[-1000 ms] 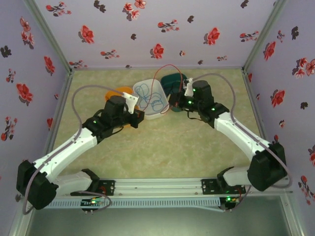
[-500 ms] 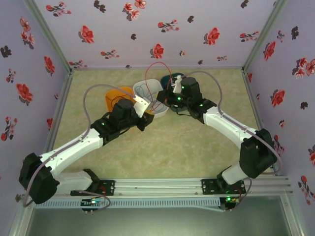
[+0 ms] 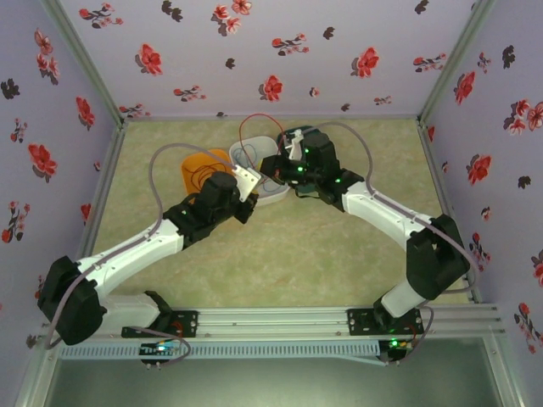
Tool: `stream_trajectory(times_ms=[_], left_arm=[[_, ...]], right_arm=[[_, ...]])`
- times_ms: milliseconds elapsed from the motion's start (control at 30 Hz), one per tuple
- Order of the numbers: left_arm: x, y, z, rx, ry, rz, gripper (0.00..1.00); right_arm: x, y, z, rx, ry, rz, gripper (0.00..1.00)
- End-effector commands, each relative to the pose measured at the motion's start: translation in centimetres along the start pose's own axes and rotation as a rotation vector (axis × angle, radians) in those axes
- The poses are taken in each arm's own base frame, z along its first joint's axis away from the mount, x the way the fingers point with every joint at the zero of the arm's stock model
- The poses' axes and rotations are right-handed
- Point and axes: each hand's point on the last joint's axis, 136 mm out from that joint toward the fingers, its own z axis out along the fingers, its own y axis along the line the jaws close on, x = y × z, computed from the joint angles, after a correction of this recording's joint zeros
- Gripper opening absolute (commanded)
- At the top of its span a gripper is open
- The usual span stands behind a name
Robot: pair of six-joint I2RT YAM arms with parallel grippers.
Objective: Untangle the cables
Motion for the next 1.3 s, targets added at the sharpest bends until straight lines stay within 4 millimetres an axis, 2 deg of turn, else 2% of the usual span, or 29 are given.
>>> stream_trajectory(times_ms=[0,200,333,467,600,700,900,1033,1167,1267], left_arm=[[-1.9,1.7,-0.6,-0.098,-0.046,-0.014,0.0],[-2.8,2.6,-2.0,-0.145,-0.12,-0.027,0.0],[-2.7,0.9,-2.7,-0.04,-0.162,0.03,0.0],[-2.2,-0.7,-3.3,0.045,-0.177,0.102,0.15],[-2.0,-0.9,-3.3,0.057,-0.16,0.143,0.22],[-2.2,-0.2,-2.9,0.032,-0.146,0.142,0.25],[-2.8,2.9,-1.8,-0.136,-0.117,0.092,0.26],[-3.4,3.9,-1.8,-0.188,-0.137,0.062,0.22],[-3.7,4.6,-2.0,-0.216,-0.152,0.038,0.0],[-3.8,4.7,-2.3,-0.216,-0.161,0.025,0.0]], right_arm=[[-0.3,2.1,0.4,-0.065,0.014,-0.016,0.01],[-0.3,1.9,0.8,-0.061,0.019,-0.013,0.03],[-0.7,2.2,1.2,-0.079,0.018,-0.006,0.03],[-1.1,3.1,1.7,-0.12,0.023,0.001,0.02],[-1.2,3.6,2.1,-0.133,0.026,0.001,0.01],[-1.0,4.0,2.4,-0.146,0.038,-0.003,0.01],[-0.2,4.4,2.7,-0.151,0.065,-0.008,0.01],[0.1,4.2,2.8,-0.143,0.073,-0.006,0.01],[0.1,3.8,2.9,-0.131,0.074,-0.009,0.01],[0.1,3.6,2.9,-0.112,0.073,-0.023,0.06]])
